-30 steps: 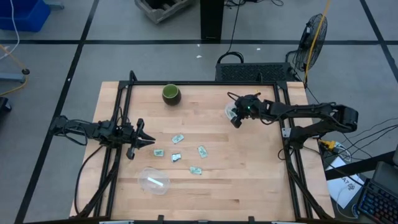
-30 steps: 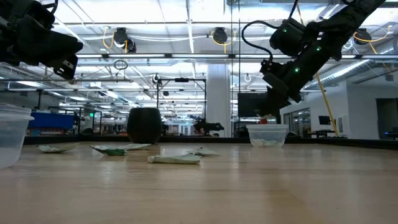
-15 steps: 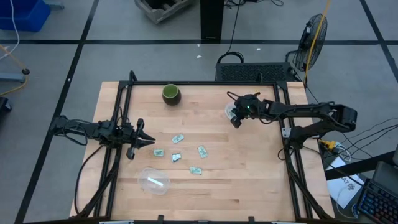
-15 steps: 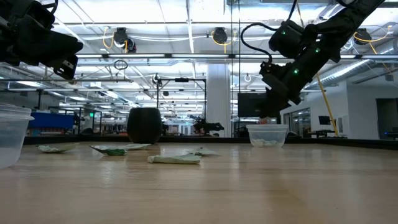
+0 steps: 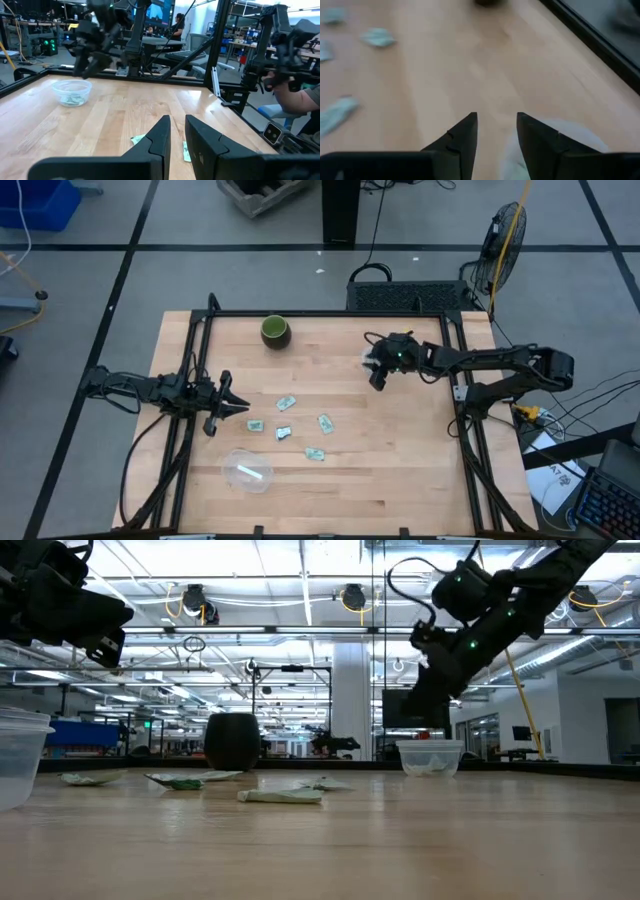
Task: Pick and place items into bin
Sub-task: Put the green stevia packet into the top transparent bin
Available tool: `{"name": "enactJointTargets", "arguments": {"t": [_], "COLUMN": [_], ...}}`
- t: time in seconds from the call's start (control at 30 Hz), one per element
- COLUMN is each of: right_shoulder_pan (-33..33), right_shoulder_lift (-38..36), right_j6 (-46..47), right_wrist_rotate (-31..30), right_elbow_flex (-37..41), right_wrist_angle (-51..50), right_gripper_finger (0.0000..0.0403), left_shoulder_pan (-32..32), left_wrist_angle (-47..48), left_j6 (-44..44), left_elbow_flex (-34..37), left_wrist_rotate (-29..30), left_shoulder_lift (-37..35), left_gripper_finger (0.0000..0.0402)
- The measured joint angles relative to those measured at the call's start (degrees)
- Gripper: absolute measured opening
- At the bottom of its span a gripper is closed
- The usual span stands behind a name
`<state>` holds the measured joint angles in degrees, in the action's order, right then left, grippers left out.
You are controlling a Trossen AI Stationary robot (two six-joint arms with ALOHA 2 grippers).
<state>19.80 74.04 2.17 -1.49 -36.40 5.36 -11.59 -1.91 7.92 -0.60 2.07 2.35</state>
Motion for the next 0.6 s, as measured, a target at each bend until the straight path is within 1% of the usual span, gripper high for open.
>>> {"name": "enactJointTargets", "arguments": {"t": [0.1,0.2,0.23,0.33,0.37,0.47,0.6], "right_shoulder_pan": [-3.0,-6.1,-7.0,-9.5,-10.5,-14.2,-18.9], "right_shoulder_lift": [0.0,0.0,0.0,0.0,0.0,0.0,0.8], "right_j6": [-2.8,-3.1,-3.1,-3.8,-4.4,-5.7,-7.5], "right_wrist_rotate": [1.7,2.2,3.7,11.0,12.3,10.4,10.4], "right_elbow_flex": [0.0,0.0,0.0,0.0,0.0,-0.2,-1.8], "right_wrist_angle": [3.2,5.7,6.0,7.6,8.5,11.1,11.2], "right_gripper_finger": [0.0123,0.0116,0.0115,0.0116,0.0117,0.0118,0.0117], "left_shoulder_pan": [0.0,0.0,0.0,0.0,0.0,0.0,0.0], "left_wrist_angle": [0.0,0.0,0.0,0.0,0.0,0.0,0.0], "left_j6": [0.0,0.0,0.0,0.0,0.0,0.0,0.0], "left_elbow_flex": [0.0,0.0,0.0,0.0,0.0,0.0,0.0], "left_wrist_rotate": [0.0,0.0,0.0,0.0,0.0,0.0,0.0], "left_shoulder_lift": [0.0,0.0,0.0,0.0,0.0,0.0,0.0], "left_gripper_finger": [0.006,0.0061,0.006,0.006,0.006,0.006,0.006]}}
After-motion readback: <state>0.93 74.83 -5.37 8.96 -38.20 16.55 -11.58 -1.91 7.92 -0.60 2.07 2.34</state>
